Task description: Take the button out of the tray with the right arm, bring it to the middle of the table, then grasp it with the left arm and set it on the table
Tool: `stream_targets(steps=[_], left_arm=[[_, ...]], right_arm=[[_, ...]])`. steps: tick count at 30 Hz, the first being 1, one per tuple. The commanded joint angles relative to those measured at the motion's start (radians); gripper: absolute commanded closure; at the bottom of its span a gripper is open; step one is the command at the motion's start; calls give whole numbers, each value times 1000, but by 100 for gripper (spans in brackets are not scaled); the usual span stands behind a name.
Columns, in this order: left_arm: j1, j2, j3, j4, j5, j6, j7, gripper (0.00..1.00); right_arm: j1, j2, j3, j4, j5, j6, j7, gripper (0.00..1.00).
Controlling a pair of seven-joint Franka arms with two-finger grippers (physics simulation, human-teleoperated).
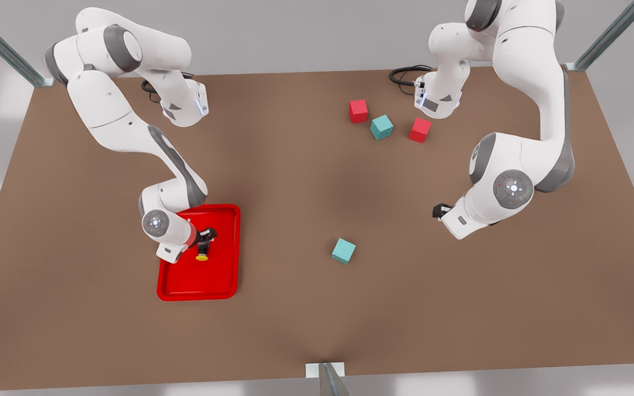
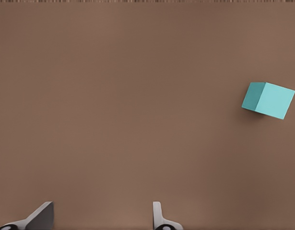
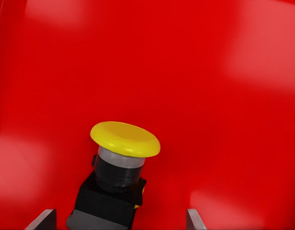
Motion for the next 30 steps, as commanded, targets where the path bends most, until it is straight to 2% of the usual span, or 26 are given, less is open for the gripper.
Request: stream_targets(steps=[1, 11, 17, 20, 24, 26, 29, 30], left_arm=[[0, 2, 0, 0, 1, 11, 2, 0], [0, -1, 0, 2, 1, 8, 0, 0], [0, 0, 0, 2, 1, 9, 0, 0], [0, 0, 0, 2, 1, 9, 0, 0], [0, 0, 0, 2, 1, 8, 0, 0], [0, 0, 0, 2, 1, 8, 0, 0], [0, -1, 0, 2, 1, 5, 0, 0], [-2, -1, 0, 2, 1, 5, -1, 0]], right_arm=[[0, -2, -1, -2, 0, 38, -8, 0], [1, -18, -1, -40, -1, 82, -8, 0], [12, -15, 1, -37, 0, 82, 14, 6], [12, -15, 1, -39, 0, 81, 14, 18], [8, -15, 1, -39, 0, 81, 14, 20], [9, -18, -1, -39, 0, 79, 12, 30], [4, -19, 1, -39, 0, 78, 12, 32], [4, -19, 1, -39, 0, 78, 12, 36]])
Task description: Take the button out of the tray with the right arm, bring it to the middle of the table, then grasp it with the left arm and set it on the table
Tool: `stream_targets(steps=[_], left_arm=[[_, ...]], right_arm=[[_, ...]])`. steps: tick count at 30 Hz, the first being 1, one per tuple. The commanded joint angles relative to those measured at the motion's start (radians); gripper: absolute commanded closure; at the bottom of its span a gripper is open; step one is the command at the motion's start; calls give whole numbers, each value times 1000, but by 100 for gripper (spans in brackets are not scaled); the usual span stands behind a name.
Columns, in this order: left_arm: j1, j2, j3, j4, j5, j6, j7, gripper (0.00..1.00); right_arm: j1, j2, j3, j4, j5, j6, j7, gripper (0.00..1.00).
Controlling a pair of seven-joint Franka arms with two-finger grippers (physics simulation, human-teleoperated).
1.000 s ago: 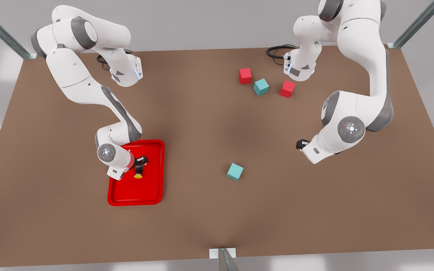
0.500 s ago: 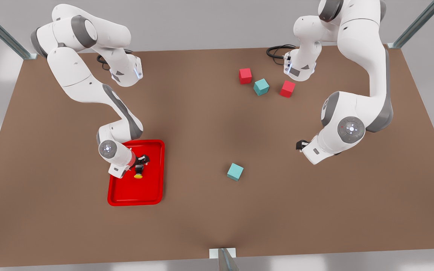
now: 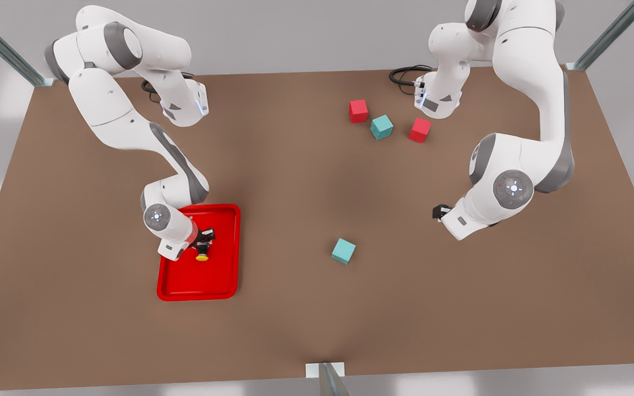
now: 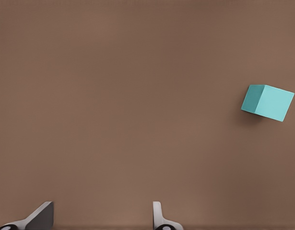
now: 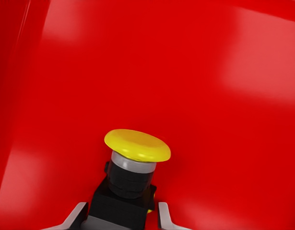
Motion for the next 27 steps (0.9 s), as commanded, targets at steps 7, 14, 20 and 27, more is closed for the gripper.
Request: stream_targets(steps=[7, 14, 20, 27], left_arm=[[-6, -3, 0, 0, 1, -7, -2, 0], [-7, -12, 0, 2, 1, -12, -5, 0], [-4, -15, 0, 4, 1, -12, -4, 0], [4, -14, 0, 2, 1, -12, -2, 0]], right_arm=[[0, 1, 0, 2, 1, 1, 1, 46], [-3, -16, 2, 0, 1, -14, 2, 49], [-5, -78, 8, 14, 3, -97, 10, 49], [84, -61, 108, 316, 14, -475, 235, 51]])
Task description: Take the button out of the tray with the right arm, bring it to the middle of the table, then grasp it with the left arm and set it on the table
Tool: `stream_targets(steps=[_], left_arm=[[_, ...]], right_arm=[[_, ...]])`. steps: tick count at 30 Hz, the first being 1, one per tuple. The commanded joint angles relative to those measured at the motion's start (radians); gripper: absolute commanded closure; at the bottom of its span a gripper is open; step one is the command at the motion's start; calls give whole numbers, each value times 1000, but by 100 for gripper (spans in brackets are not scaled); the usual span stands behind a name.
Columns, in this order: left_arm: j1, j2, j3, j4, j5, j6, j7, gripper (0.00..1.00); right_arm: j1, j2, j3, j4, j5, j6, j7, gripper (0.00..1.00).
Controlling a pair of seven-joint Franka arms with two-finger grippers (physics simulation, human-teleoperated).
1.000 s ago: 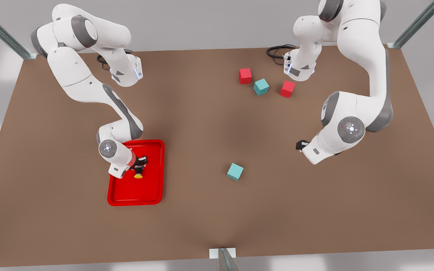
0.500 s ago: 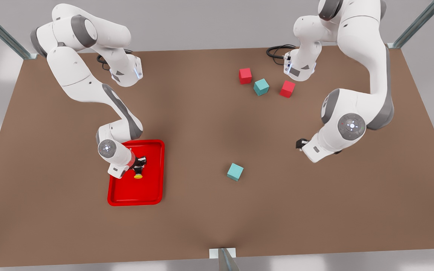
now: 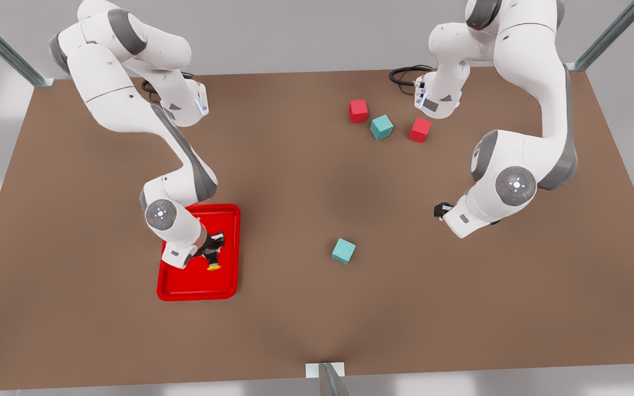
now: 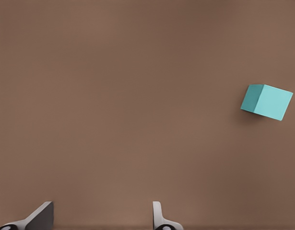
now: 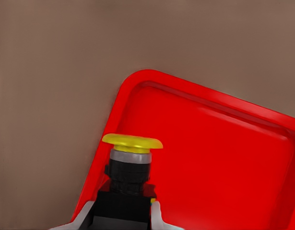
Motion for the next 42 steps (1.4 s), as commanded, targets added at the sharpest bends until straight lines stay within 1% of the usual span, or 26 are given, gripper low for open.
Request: stream_targets(steps=[1, 2, 5, 8, 10, 13, 15, 16, 19, 23, 26, 33, 35, 36, 42], left_arm=[[2, -1, 0, 0, 1, -1, 0, 0], [4, -1, 1, 0, 1, -1, 0, 0], [8, -1, 3, -1, 2, -1, 0, 0], [11, 0, 4, -1, 2, 2, 0, 0], [13, 0, 6, -1, 2, 2, -2, 0], [11, 2, 6, -1, 2, 5, -2, 0], [11, 2, 6, -1, 2, 4, -2, 0], [11, 2, 6, -1, 4, 5, -2, 0], [11, 3, 7, -1, 4, 7, -2, 0], [11, 5, 9, -1, 4, 10, -9, 0], [11, 6, 9, -1, 4, 12, -12, 0], [11, 5, 9, 0, 4, 10, -22, 0], [11, 6, 9, 0, 4, 12, -22, 0], [11, 8, 9, -1, 4, 13, -22, 0], [11, 10, 9, 0, 4, 13, -22, 0]], right_arm=[[54, 2, 8, 53, 3, -193, 260, 51], [90, 11, 8, 79, 5, -196, 318, 51], [228, 85, 9, 278, 69, -294, 530, 51], [406, 166, 9, 409, 68, -291, 791, 51], [514, 267, 8, 554, 68, -289, 921, 51], [634, 377, -1, 723, 65, -254, 1058, 51], [758, 402, -100, 733, 66, -105, 1145, 51], [783, 427, -103, 751, 66, -67, 1165, 51], [831, 459, -118, 772, 65, -70, 1173, 51], [825, 464, -133, 742, 55, -114, 1164, 51], [828, 465, -143, 716, 54, -108, 1165, 50], [831, 511, -150, 716, 29, -93, 1164, 50], [838, 523, -170, 716, 29, -91, 1162, 50], [838, 536, -172, 716, 25, -47, 1162, 50], [852, 554, -190, 716, 23, -41, 1164, 49]])
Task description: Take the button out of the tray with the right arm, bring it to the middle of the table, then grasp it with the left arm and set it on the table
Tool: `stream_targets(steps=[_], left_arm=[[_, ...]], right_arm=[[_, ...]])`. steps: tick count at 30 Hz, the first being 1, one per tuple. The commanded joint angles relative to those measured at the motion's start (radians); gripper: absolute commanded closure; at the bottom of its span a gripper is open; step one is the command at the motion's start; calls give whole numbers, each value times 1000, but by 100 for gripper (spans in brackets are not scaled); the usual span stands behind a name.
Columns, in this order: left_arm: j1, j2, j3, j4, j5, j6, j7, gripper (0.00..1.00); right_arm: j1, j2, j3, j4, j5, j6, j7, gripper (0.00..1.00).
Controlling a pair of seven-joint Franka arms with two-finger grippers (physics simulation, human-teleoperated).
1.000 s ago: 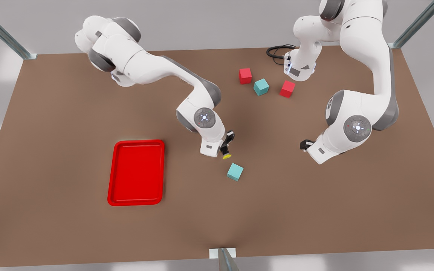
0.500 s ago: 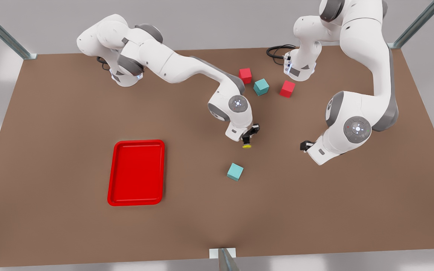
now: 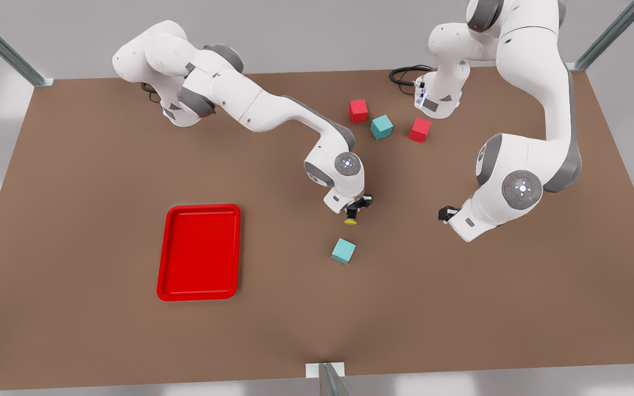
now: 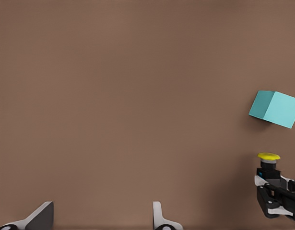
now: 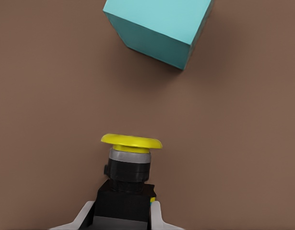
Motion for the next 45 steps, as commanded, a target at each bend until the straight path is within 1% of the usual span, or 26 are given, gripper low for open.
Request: stream_targets(steps=[1, 2, 8, 9, 10, 11, 12, 13, 14, 15, 17, 18, 19, 20, 21, 22, 23, 24, 25, 27, 29, 31, 33, 35, 39, 45], left_arm=[[0, -1, 0, 0, 1, 0, -8, 0], [0, -1, 0, 0, 1, 0, -8, 0], [-14, -3, -3, 11, -11, 2, -11, 0], [-23, -11, -26, 13, -21, 0, -42, 0], [-25, -14, -110, 16, -19, -4, -163, 0], [-26, -14, -158, 34, -19, -14, -234, 0], [-28, -12, -210, 34, -13, -14, -319, 0], [-37, -11, -218, 34, -13, -14, -343, 0], [-48, -11, -218, 34, -12, -14, -361, 0], [-66, -8, -217, 34, -8, -12, -395, 0], [-135, 0, -215, 36, -2, -6, -510, 0], [-150, 8, -217, 30, 41, -1, -569, 0], [-178, 28, -215, 27, 47, 2, -631, 0], [-210, 46, -217, 20, 80, 2, -711, 0], [-239, 87, -217, 31, 134, 5, -795, 0], [-239, 104, -217, 33, 137, 44, -797, 0], [-238, 124, -213, 23, 159, 74, -807, 0], [-241, 144, -213, 30, 183, 77, -809, 0], [-242, 160, -213, 23, 197, 111, -815, 0], [-242, 192, -213, 22, 203, 157, -826, 0], [-244, 219, -213, 22, 218, 180, -832, 0], [-261, 258, -213, 8, 235, 252, -832, 0], [-275, 255, -215, 5, 235, 264, -844, 0], [-250, 246, -236, -62, 223, 384, -840, 0], [-250, 252, -256, -90, 222, 384, -778, 0], [-252, 253, -256, -145, 237, 411, -755, 0]], right_arm=[[1, 1, -1, 1, -4, 16, 159, 49], [1, 1, -1, 1, -10, 16, 143, 0], [8, -19, 1, 1, -38, -3, 115, 0], [-13, -80, 2, 1, -36, -54, 97, 0], [-79, -175, 36, -15, -27, -197, 15, 0], [-194, -272, 100, -51, -27, -279, -48, 0], [-382, -355, 202, -55, -21, -447, -201, 0], [-487, -392, 237, -55, -21, -529, -294, 0], [-689, -448, 282, -58, -21, -654, -509, 0], [-815, -494, 288, -99, -21, -676, -641, 0], [-987, -597, 288, -185, -26, -676, -836, 0], [-1074, -651, 288, -238, -29, -675, -903, 0], [-1154, -723, 288, -343, -29, -633, -931, 0], [-1210, -726, 288, -354, -26, -641, -933, 0], [-1216, -740, 288, -363, -24, -658, -933, 0], [-1220, -761, 274, -372, -23, -675, -936, 0], [-1112, -793, 171, -377, -7, -710, -959, 0], [-905, -849, -103, -378, 115, -736, -1049, 0], [-849, -881, -199, -378, 174, -754, -1080, 0], [-846, -878, -156, -366, 175, -756, -1076, 0], [-851, -863, -156, -358, 178, -753, -1082, 0], [-835, -843, -153, -320, 171, -742, -1073, 0], [-846, -840, -139, -302, 163, -716, -1086, 0], [-834, -813, -137, -309, 163, -691, -1080, 0], [-829, -827, -128, -343, 86, -685, -1076, 0], [-820, -830, -107, -358, 85, -691, -1074, 0]])
